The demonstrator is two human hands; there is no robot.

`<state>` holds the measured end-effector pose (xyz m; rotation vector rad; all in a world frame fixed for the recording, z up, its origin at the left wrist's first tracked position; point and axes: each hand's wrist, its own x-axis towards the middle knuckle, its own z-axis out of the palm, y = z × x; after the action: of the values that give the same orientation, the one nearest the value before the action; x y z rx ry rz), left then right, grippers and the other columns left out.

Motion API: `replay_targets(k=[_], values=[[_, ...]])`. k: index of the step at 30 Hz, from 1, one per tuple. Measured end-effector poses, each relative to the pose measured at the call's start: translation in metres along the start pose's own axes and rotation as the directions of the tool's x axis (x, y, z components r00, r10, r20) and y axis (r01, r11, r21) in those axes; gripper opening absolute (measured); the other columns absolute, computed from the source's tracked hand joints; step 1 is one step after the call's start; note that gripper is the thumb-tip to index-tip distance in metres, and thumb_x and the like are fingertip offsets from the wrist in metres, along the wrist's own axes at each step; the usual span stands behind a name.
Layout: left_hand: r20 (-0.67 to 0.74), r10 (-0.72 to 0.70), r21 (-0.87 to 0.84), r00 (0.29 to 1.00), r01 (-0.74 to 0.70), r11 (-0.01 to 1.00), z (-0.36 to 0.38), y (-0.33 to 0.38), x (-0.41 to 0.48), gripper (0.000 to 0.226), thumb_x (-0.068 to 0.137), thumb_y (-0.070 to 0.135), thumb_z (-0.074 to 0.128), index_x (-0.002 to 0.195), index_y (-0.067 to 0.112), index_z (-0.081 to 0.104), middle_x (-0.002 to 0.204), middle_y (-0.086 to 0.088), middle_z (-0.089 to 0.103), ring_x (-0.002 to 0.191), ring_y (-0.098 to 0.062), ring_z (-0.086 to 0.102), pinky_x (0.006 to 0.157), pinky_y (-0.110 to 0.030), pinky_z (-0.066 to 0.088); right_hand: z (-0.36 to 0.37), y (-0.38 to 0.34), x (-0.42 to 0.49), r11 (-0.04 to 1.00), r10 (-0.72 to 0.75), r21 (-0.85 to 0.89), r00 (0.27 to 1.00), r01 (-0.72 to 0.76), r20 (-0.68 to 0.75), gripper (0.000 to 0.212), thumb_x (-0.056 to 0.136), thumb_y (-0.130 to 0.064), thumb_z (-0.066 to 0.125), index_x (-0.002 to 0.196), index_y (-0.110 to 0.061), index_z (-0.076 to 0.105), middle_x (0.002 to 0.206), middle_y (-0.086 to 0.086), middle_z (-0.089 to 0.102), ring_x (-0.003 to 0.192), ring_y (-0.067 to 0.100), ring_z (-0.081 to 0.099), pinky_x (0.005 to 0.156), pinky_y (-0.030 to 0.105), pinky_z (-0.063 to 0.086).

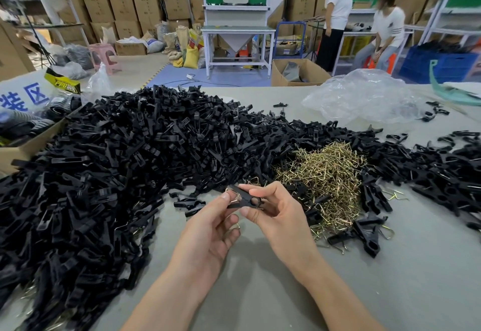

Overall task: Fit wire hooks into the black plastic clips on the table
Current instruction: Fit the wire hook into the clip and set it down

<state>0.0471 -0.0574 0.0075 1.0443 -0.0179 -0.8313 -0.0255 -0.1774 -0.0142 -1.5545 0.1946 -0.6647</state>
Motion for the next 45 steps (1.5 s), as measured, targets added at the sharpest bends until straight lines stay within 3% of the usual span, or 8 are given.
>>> replay_targets(k=[8, 13, 15, 18, 26, 32, 39, 45], values=[[-0.025, 0.068, 0.116, 0.997, -0.065, 0.991, -0.001, -0.003, 0.001, 0.015, 0.095, 0.02, 0.062, 0.092, 0.013, 0.075, 0.075, -0.002, 0.068, 0.061, -0.01, 0.059, 0.068, -0.028, 0.049, 0.001, 0.002, -0.001, 0.999, 0.014, -0.03, 1.0, -0.013, 0.019, 0.035, 0.087, -0.001, 0.075, 0.088, -0.032, 0.059, 0.12, -0.011, 0.072, 0.117, 0.011, 0.066, 0.102, 0.03, 0.051], [0.059, 0.261, 0.415, 0.964, -0.261, 0.872, -0.003, -0.011, 0.0, 0.027, 0.1, 0.021, 0.053, 0.078, 0.024, 0.07, 0.072, -0.001, 0.063, 0.065, -0.013, 0.057, 0.055, -0.027, 0.045, 0.004, 0.0, -0.005, 0.997, -0.003, -0.083, 0.999, 0.007, 0.045, 0.031, 0.086, -0.003, 0.077, 0.091, -0.031, 0.063, 0.118, -0.015, 0.072, 0.114, 0.005, 0.066, 0.092, 0.018, 0.051], [0.16, 0.232, 0.417, 0.96, -0.278, 0.865, -0.003, -0.008, -0.001, 0.017, 0.095, 0.03, 0.06, 0.086, 0.018, 0.066, 0.073, -0.004, 0.064, 0.065, -0.015, 0.061, 0.051, -0.026, 0.047, 0.004, -0.003, -0.005, 0.992, -0.022, -0.12, 0.999, 0.026, 0.032, 0.025, 0.086, -0.012, 0.079, 0.096, -0.031, 0.067, 0.117, -0.017, 0.071, 0.106, 0.003, 0.068, 0.084, 0.014, 0.052], [0.247, 0.129, 0.414, 0.961, -0.225, 0.882, -0.005, -0.002, 0.001, 0.056, 0.075, 0.051, 0.074, 0.099, 0.003, 0.061, 0.085, -0.016, 0.068, 0.067, -0.022, 0.064, 0.048, -0.028, 0.048, 0.003, -0.005, -0.007, 0.982, -0.005, -0.187, 0.998, 0.016, 0.06, 0.028, 0.088, -0.02, 0.077, 0.104, -0.041, 0.068, 0.118, -0.02, 0.07, 0.099, 0.007, 0.07, 0.081, 0.02, 0.056], [0.395, -0.006, 0.408, 0.919, -0.17, 0.897, -0.012, 0.004, 0.004, 0.058, 0.068, 0.063, 0.081, 0.097, 0.013, 0.075, 0.097, -0.017, 0.069, 0.079, -0.031, 0.06, 0.055, -0.029, 0.054, 0.006, -0.006, -0.008, 0.966, 0.017, -0.26, 0.993, 0.015, 0.121, 0.026, 0.082, -0.035, 0.067, 0.105, -0.046, 0.07, 0.121, -0.025, 0.067, 0.115, 0.001, 0.063, 0.096, 0.028, 0.052], [0.388, 0.043, 0.522, 0.921, -0.258, 0.813, -0.009, -0.002, 0.004, 0.058, 0.073, 0.071, 0.07, 0.096, 0.018, 0.076, 0.088, -0.009, 0.073, 0.077, -0.023, 0.068, 0.063, -0.034, 0.055, 0.008, -0.003, -0.009, 0.955, -0.066, -0.273, 0.982, 0.114, 0.176, 0.046, 0.081, 0.002, 0.066, 0.105, -0.037, 0.075, 0.122, -0.022, 0.067, 0.123, 0.009, 0.059, 0.1, 0.022, 0.047], [0.429, -0.018, 0.437, 0.903, -0.19, 0.879, -0.009, 0.003, 0.001, 0.059, 0.076, 0.067, 0.067, 0.102, 0.014, 0.075, 0.104, -0.01, 0.07, 0.093, -0.021, 0.067, 0.075, -0.037, 0.058, 0.009, -0.006, -0.008, 0.981, -0.004, -0.19, 0.977, 0.046, 0.212, 0.046, 0.087, 0.006, 0.065, 0.106, -0.035, 0.076, 0.126, -0.017, 0.066, 0.111, 0.011, 0.067, 0.092, 0.033, 0.058], [0.435, -0.016, 0.408, 0.9, -0.181, 0.895, -0.009, 0.003, 0.001, 0.066, 0.085, 0.064, 0.06, 0.11, 0.004, 0.069, 0.111, -0.015, 0.07, 0.099, -0.026, 0.067, 0.083, -0.043, 0.059, 0.008, -0.008, -0.008, 0.995, 0.047, -0.101, 0.973, -0.024, 0.228, 0.039, 0.086, 0.011, 0.067, 0.11, -0.018, 0.077, 0.124, -0.014, 0.068, 0.104, 0.011, 0.071, 0.086, 0.022, 0.057]])
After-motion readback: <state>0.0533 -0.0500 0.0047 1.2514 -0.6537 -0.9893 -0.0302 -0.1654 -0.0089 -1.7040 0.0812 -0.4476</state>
